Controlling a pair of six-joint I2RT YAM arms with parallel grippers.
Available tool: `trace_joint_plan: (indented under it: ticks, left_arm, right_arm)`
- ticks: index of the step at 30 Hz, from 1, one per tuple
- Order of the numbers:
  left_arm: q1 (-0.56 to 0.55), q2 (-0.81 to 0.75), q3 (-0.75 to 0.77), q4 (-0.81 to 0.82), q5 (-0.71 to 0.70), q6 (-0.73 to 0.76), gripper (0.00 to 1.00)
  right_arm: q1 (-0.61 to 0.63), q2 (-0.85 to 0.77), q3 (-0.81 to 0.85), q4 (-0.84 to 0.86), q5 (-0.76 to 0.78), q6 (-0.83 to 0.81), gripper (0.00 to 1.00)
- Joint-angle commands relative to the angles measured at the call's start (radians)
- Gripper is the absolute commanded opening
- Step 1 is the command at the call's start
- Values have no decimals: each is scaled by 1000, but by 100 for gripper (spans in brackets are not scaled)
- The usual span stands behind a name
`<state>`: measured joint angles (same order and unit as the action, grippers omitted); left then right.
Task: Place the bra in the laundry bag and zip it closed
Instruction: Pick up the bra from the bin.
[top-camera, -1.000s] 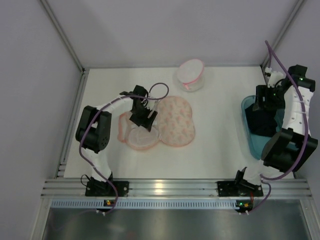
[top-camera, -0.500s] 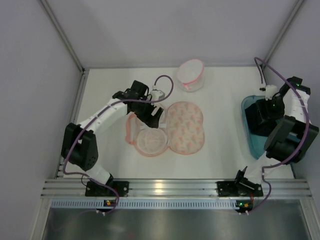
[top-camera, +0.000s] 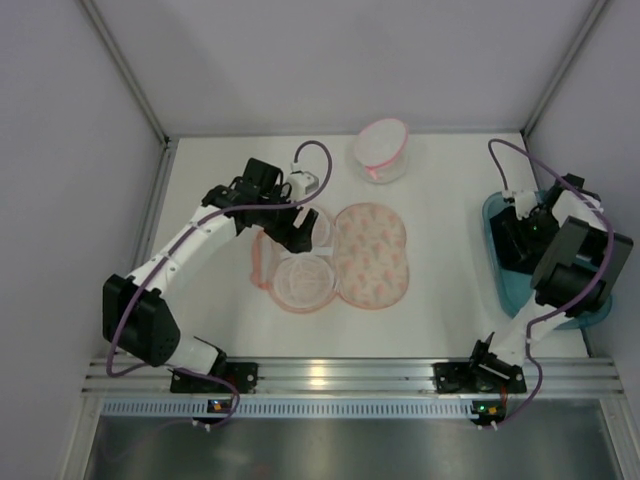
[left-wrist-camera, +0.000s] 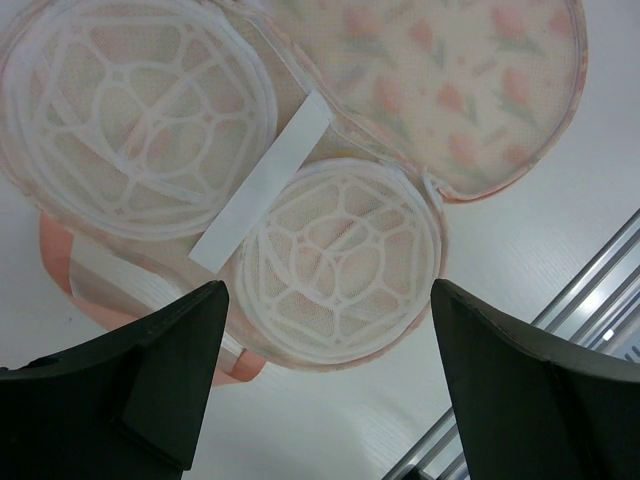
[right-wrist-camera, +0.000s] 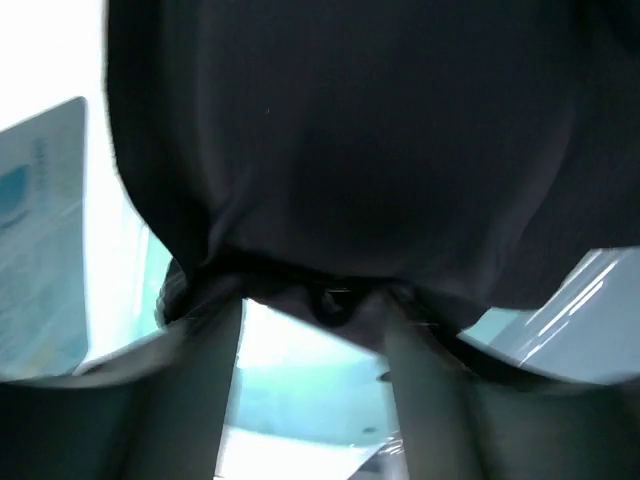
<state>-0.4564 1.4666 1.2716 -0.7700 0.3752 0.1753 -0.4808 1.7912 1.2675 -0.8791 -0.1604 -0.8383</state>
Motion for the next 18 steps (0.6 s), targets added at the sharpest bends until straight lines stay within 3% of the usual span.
trace_joint_plan:
  ticks: [1,6,7,10,18]
  left_arm:
    - [7,-71,3,-11,-12,-30,88]
    - [7,-94,-3,-11,-35,-36,88]
    - [8,-97,-9,-12,-41,-34,88]
    - [9,-110,-17,-11,-48,-25,88]
    - [12,-144,-6,-11,-111,-11,88]
  right_arm:
    - [-7,-4,-26,89,-2,-41,49]
    - [-7,-45,-20,51,-21,-67,23]
    - [-7,-59,-16,23,-27,-76,14]
    - [-13,-128,9,-20,-48,-91,4]
    - [-50,-320,131,-147,-67,-128,0]
